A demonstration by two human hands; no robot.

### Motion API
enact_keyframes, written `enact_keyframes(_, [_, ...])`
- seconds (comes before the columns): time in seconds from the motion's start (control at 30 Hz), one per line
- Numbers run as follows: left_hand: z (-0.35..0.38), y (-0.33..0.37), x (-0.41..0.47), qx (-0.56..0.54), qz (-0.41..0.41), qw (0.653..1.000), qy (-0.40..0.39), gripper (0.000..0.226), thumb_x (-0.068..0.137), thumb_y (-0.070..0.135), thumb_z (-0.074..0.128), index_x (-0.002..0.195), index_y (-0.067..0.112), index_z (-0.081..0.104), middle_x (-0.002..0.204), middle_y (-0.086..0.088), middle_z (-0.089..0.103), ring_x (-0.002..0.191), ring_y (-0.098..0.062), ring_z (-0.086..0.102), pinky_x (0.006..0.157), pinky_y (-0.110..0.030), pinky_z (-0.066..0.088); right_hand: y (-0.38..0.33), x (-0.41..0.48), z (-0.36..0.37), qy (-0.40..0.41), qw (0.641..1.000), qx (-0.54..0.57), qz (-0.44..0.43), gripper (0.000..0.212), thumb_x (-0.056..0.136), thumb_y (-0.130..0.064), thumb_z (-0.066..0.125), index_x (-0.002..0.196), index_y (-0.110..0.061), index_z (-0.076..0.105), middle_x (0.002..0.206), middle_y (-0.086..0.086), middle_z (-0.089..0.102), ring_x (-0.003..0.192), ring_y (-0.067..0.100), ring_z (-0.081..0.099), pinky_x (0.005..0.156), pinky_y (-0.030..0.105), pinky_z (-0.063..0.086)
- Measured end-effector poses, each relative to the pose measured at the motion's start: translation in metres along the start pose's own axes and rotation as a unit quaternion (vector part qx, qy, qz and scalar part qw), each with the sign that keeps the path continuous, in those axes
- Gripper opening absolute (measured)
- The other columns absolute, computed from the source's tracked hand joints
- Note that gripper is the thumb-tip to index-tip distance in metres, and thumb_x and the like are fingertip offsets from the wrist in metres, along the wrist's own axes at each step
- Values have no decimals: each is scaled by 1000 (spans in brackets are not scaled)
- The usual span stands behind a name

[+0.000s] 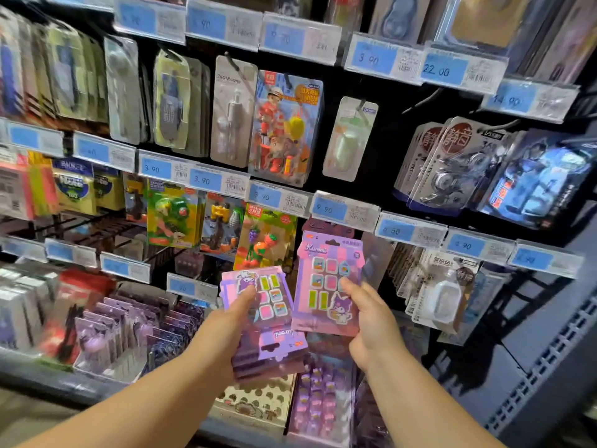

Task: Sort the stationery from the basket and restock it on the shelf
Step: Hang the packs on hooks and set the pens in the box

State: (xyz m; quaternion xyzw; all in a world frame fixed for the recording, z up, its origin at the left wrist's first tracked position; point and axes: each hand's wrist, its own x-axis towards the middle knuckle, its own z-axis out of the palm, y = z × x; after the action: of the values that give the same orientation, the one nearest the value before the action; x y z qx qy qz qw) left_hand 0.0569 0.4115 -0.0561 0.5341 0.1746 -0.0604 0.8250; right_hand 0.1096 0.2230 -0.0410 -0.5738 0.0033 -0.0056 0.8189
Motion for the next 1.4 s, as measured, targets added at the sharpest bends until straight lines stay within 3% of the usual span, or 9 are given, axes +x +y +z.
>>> enact_keyframes(0.23, [-15, 1, 21, -29, 17, 999, 8, 39, 91, 48, 61, 102, 12, 69, 82, -21, 74, 67, -39, 72, 55, -51, 59, -5, 21, 3, 33, 995, -69, -57, 18, 95, -2, 49, 83, -11, 58, 83, 8, 65, 74, 23, 65, 64, 29, 51])
enact_keyframes(0.4, [-20, 3, 47, -38, 76, 995, 51, 30, 97, 35, 53, 101, 8, 65, 60, -12, 71, 48, -25, 69, 35, -30, 50, -3, 19, 5, 22, 992, -87, -89, 18, 96, -1, 46, 92, -11, 60, 84, 3, 67, 76, 18, 66, 58, 26, 54])
enact_keyframes(0.63, [-21, 5, 42, -56, 81, 994, 53, 29, 99, 33, 51, 94, 7, 63, 55, -11, 69, 43, -24, 67, 33, -30, 48, 1, 25, 5, 33, 989, -80, -119, 22, 98, -3, 47, 98, -17, 63, 94, 0, 70, 90, 18, 66, 79, 32, 52])
enact_keyframes(0.73, [-18, 8, 29, -48, 51, 997, 33, 39, 96, 41, 55, 108, 5, 65, 64, -15, 72, 52, -29, 71, 41, -37, 55, 2, 30, 9, 28, 988, -89, -120, 23, 98, -4, 47, 99, -18, 64, 94, 0, 72, 88, 16, 68, 75, 30, 54])
enact_keyframes(0.93, [-11, 10, 9, -28, -6, 1000, 6, 45, 89, 52, 61, 100, 9, 70, 88, -23, 74, 76, -41, 73, 72, -58, 58, 11, 45, 10, 77, 983, -121, -113, 11, 96, -12, 55, 101, -16, 65, 103, 7, 72, 98, 26, 68, 90, 44, 53])
enact_keyframes(1.1, [-7, 13, 5, -24, -11, 1000, 12, 46, 89, 52, 61, 100, 8, 71, 89, -22, 74, 84, -43, 72, 84, -65, 53, 18, 42, 11, 175, 960, -196, -96, 41, 89, -27, 68, 120, -17, 44, 110, -3, 52, 96, 13, 52, 85, 30, 38])
enact_keyframes(1.17, [-6, 11, 7, -30, -11, 999, 1, 46, 89, 52, 61, 103, 10, 71, 91, -23, 74, 86, -43, 71, 85, -65, 52, 23, 31, 9, 200, 936, -260, -125, 36, 87, -29, 69, 113, -21, 46, 111, -2, 49, 100, 16, 50, 85, 30, 37])
enact_keyframes(1.3, [-5, 7, 13, -38, -4, 999, -9, 48, 87, 54, 62, 109, 11, 70, 95, -23, 74, 88, -43, 71, 85, -64, 53, 25, 5, 7, 19, 933, -330, -139, 16, 89, -30, 65, 81, -20, 55, 77, -8, 52, 74, 12, 50, 68, 27, 38])
enact_keyframes(1.4, [0, 3, 19, -29, -2, 999, -18, 57, 82, 61, 64, 110, 12, 72, 101, -20, 74, 95, -42, 70, 91, -62, 51, 22, -15, 13, -148, 931, -326, -68, 25, 84, -44, 66, 87, -20, 60, 73, -14, 58, 69, 5, 54, 66, 22, 43])
